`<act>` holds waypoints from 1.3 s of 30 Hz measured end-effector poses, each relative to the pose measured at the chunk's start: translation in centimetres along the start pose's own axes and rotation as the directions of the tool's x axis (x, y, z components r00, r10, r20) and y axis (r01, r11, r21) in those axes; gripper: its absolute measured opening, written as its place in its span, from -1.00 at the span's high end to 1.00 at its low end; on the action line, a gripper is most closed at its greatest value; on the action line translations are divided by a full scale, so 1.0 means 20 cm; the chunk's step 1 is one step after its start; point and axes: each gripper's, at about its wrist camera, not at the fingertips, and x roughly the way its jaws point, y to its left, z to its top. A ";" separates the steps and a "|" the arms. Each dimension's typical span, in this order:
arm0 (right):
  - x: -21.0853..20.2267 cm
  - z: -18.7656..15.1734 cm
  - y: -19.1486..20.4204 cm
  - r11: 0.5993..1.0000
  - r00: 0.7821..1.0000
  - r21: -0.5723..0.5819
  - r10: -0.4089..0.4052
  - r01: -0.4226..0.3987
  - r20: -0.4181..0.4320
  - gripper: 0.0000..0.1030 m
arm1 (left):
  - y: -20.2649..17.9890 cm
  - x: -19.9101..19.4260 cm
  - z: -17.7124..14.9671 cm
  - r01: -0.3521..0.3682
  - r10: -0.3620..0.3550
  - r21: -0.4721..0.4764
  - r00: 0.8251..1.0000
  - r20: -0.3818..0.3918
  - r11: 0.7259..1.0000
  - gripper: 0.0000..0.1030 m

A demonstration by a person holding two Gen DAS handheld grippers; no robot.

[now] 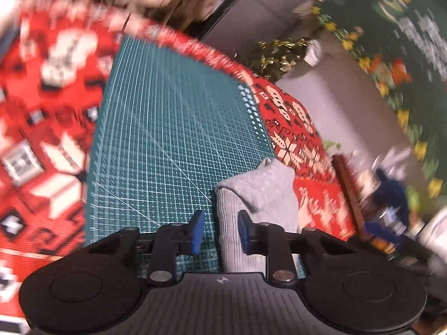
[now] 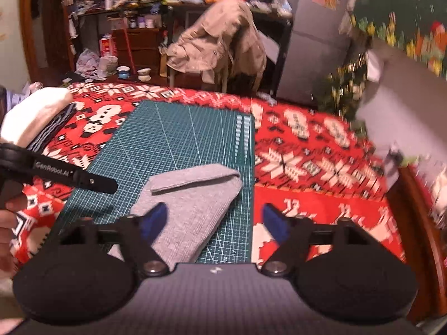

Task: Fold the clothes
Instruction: 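Close both grippers on the end of the folded shirt strip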

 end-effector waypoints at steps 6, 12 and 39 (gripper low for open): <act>0.21 0.02 -0.14 0.985 0.996 0.162 0.071 -0.060 -0.060 -0.07 | 0.13 0.16 0.10 0.111 -0.122 -0.171 0.991 -0.058 0.979 0.56; 0.32 0.04 -0.21 0.966 0.992 0.237 0.116 -0.102 -0.046 -0.08 | 0.17 0.28 0.15 0.147 -0.174 -0.244 0.980 -0.092 0.959 0.56; 0.64 0.04 -0.31 0.891 0.982 0.424 0.189 -0.161 -0.025 0.90 | 0.07 0.27 0.21 0.072 -0.069 -0.105 0.997 0.032 0.992 0.87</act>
